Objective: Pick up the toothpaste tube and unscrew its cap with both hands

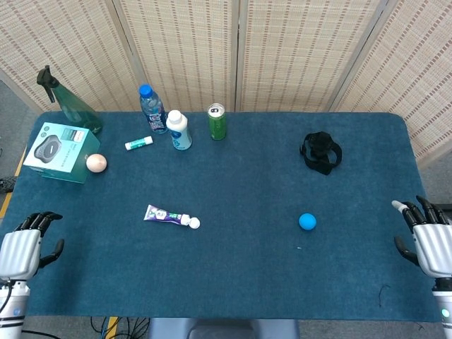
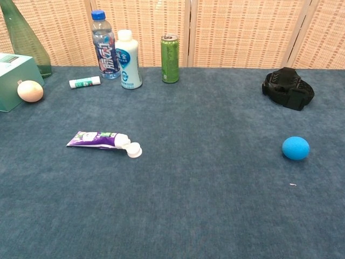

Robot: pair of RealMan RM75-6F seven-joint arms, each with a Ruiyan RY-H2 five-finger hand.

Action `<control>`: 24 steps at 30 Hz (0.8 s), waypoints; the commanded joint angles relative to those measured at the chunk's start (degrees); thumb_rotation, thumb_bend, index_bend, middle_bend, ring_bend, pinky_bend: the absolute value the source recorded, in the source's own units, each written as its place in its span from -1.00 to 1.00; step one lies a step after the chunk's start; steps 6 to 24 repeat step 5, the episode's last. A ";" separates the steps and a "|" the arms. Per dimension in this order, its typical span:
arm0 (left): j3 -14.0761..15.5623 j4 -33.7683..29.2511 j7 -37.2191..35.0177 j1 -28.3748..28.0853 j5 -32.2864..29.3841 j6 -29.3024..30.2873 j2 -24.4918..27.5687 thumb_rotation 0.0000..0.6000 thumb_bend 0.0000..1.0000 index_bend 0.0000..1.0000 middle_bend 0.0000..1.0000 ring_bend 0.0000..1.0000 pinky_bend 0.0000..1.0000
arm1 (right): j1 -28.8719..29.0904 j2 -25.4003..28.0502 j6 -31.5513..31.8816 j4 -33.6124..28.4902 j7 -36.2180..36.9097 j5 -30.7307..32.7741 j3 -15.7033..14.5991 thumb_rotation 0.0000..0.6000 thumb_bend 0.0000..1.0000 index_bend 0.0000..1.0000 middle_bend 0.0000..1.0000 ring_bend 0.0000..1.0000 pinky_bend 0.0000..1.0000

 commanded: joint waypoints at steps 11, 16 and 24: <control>-0.35 -1.20 0.88 1.95 1.65 0.26 0.66 1.00 -0.35 -0.41 -0.47 -0.60 -0.33 | -0.02 -0.20 0.44 0.64 1.51 -2.05 0.94 1.00 -0.46 -0.56 -0.49 -0.83 -0.68; -0.35 -1.20 0.88 1.95 1.65 0.26 0.66 1.00 -0.35 -0.41 -0.47 -0.60 -0.33 | -0.02 -0.20 0.44 0.64 1.51 -2.05 0.94 1.00 -0.46 -0.56 -0.49 -0.83 -0.68; -0.35 -1.20 0.88 1.95 1.65 0.26 0.66 1.00 -0.35 -0.41 -0.47 -0.60 -0.33 | -0.02 -0.20 0.44 0.64 1.51 -2.05 0.94 1.00 -0.46 -0.56 -0.49 -0.83 -0.68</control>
